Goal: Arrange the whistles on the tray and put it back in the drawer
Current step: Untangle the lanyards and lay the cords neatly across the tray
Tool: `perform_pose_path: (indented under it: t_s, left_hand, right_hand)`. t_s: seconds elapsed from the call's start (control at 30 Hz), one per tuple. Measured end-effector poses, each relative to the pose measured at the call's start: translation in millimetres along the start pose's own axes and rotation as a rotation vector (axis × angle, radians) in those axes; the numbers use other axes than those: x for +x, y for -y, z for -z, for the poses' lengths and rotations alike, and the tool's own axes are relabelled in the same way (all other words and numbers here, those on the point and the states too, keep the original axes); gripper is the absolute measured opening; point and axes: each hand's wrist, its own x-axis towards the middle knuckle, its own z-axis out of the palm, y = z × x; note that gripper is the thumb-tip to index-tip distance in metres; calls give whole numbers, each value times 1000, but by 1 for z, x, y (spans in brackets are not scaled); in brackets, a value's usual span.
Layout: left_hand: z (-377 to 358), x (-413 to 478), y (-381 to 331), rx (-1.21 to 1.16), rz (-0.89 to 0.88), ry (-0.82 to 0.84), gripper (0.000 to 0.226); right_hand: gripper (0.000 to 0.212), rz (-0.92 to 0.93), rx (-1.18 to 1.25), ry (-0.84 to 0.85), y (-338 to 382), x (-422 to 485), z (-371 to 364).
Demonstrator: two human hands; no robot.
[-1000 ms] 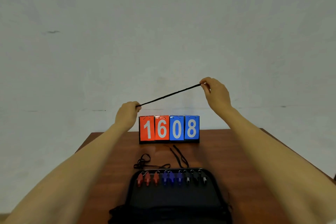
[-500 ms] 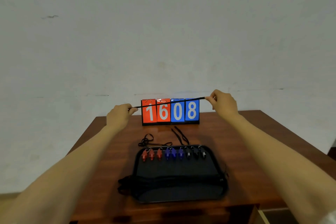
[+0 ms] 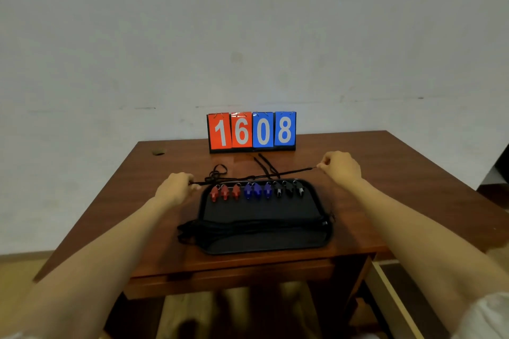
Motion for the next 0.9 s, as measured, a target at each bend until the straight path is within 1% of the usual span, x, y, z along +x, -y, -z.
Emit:
perform_pose_path:
  t_s: [0.07, 0.2, 0.37, 0.47, 0.57, 0.7, 0.9]
  left_hand:
    - [-6, -5, 2, 16, -15, 46, 20]
    - [-20, -14, 8, 16, -11, 76, 23]
    - [-34, -22, 10, 4, 40, 128, 20]
    - [-40, -25, 11, 63, 22, 166, 19]
    - [-46, -27, 10, 100, -3, 164, 27]
    - [-52, -28, 12, 132, 9, 133, 16]
    - [-64, -29, 15, 251, -33, 56, 19]
  right_hand:
    - [17, -16, -17, 18, -5, -6, -4]
    - [16, -41, -69, 62, -16, -15, -10]
    - [18, -65, -87, 188, -32, -28, -21]
    - [17, -83, -89, 248, -39, -36, -27]
    - [17, -109, -103, 289, -44, -41, -33]
    - [18, -128, -102, 302, -49, -46, -38]
    - [20, -113, -119, 294, -54, -49, -43]
